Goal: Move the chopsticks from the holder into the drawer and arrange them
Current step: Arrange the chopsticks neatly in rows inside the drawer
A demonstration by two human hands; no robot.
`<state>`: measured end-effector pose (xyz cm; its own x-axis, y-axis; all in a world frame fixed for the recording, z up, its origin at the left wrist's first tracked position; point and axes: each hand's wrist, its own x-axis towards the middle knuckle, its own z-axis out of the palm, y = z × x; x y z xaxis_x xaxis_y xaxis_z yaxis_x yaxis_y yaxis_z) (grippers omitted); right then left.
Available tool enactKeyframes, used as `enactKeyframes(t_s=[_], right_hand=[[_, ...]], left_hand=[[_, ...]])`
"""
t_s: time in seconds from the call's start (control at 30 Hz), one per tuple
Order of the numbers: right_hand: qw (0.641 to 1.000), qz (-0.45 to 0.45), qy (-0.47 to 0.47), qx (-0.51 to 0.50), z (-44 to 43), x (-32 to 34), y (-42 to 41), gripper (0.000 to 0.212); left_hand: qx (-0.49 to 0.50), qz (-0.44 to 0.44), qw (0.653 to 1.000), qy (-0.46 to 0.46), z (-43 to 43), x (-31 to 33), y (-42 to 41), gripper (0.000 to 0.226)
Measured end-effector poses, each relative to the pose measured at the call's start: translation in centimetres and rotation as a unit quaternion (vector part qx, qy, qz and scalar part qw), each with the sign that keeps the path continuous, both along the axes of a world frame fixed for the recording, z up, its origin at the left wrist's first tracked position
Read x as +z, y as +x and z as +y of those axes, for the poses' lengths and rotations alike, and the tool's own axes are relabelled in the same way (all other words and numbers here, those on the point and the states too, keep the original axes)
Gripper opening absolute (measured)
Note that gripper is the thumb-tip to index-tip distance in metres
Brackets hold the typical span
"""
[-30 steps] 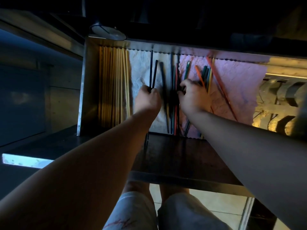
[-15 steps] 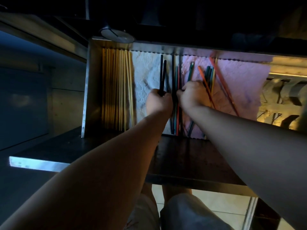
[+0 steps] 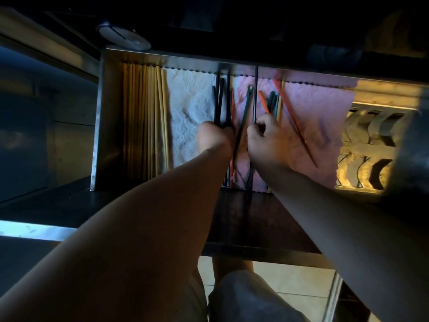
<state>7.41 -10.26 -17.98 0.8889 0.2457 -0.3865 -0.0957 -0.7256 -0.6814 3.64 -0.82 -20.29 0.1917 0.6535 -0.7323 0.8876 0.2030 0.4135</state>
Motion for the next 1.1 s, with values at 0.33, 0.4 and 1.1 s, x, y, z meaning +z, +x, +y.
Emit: enactKeyframes(t_s=[0.33,0.4,1.1], right_hand=[[0.991,0.076,0.095,-0.059,-0.1,1.2,0.2,0.016],[0.989,0.089,0.099,-0.063,0.4,1.1,0.1,0.019],[0.956,0.274,-0.004,-0.109,8.8,-0.5,-3.8,0.028]], left_hand=[[-0.038,-0.028,0.999,-0.021,0.7,1.4,-1.2,0.031],[-0.035,-0.031,0.998,-0.030,1.1,1.8,-1.9,0.030],[0.032,-0.064,0.991,-0.112,7.9,3.3,-5.9,0.028]])
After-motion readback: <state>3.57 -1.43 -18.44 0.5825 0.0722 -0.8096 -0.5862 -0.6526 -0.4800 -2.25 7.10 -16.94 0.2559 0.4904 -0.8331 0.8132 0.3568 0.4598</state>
